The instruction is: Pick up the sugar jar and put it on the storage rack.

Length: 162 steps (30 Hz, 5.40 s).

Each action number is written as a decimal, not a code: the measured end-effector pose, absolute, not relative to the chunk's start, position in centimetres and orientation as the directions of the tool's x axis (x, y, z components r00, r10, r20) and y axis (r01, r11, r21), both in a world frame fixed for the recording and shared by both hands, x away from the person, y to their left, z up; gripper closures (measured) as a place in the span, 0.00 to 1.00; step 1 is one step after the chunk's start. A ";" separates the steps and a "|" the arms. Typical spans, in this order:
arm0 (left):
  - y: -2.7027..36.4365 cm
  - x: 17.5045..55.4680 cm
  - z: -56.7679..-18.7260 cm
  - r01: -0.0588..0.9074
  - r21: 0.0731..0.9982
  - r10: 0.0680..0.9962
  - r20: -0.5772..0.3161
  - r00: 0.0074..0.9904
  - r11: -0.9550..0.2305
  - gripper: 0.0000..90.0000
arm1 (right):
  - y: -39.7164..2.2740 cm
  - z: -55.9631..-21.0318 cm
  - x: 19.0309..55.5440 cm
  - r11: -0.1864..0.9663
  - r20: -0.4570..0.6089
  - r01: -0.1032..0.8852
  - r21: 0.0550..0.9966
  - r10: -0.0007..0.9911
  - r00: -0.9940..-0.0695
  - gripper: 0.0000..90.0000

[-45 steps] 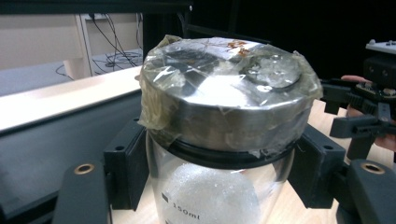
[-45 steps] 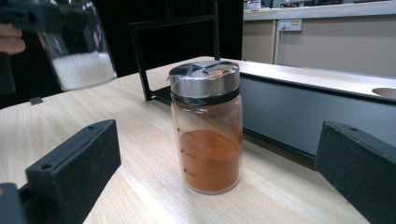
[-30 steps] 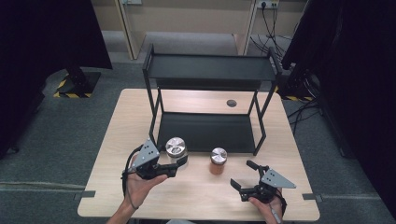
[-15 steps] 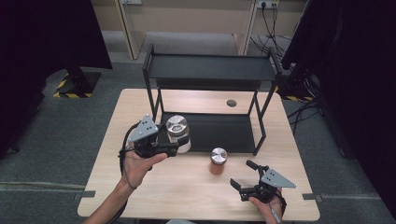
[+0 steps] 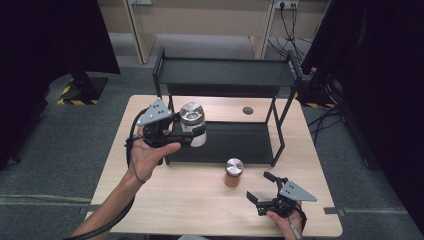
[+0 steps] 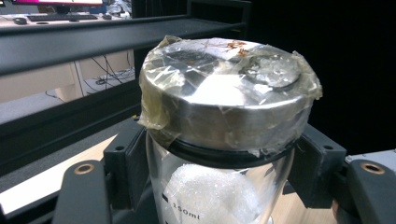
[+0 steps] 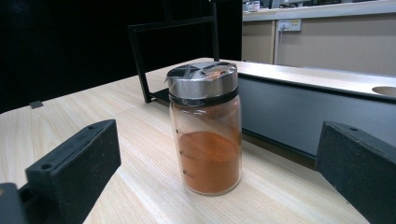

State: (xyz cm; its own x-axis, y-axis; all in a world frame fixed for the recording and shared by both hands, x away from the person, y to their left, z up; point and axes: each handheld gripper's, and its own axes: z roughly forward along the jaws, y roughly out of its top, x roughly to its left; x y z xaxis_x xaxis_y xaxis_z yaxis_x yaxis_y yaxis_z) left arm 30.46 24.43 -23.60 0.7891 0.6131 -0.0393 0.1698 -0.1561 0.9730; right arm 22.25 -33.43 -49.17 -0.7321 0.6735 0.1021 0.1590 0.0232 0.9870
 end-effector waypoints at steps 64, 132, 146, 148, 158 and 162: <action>16.6 39.9 -14.6 0.214 0.971 0.859 -0.021 0.512 -0.104 0.35 | -33.4 -49.2 22.4 0.025 0.108 0.167 0.986 0.666 -0.739 0.00; 15.2 37.2 -16.4 0.219 0.975 0.900 -0.064 0.431 -0.036 0.00 | -33.3 -49.2 22.4 0.031 0.105 0.167 0.985 0.660 -0.744 0.00; 16.0 34.3 -18.5 0.171 0.984 0.862 -0.037 0.506 -0.059 0.01 | -33.2 -49.2 22.4 0.026 0.110 0.169 0.985 0.661 -0.742 0.00; 16.2 34.0 -18.8 0.167 0.984 0.856 -0.035 0.516 -0.061 0.01 | -33.2 -49.2 22.4 0.028 0.108 0.168 0.985 0.660 -0.743 0.00; 17.3 32.1 -21.4 0.146 0.989 0.813 -0.055 0.579 -0.037 0.01 | -33.2 -49.2 22.3 0.027 0.107 0.167 0.986 0.661 -0.743 0.00; 17.8 31.4 -22.7 0.134 0.991 0.794 -0.060 0.605 -0.028 0.01 | -33.1 -49.2 22.3 0.027 0.107 0.167 0.986 0.662 -0.742 0.00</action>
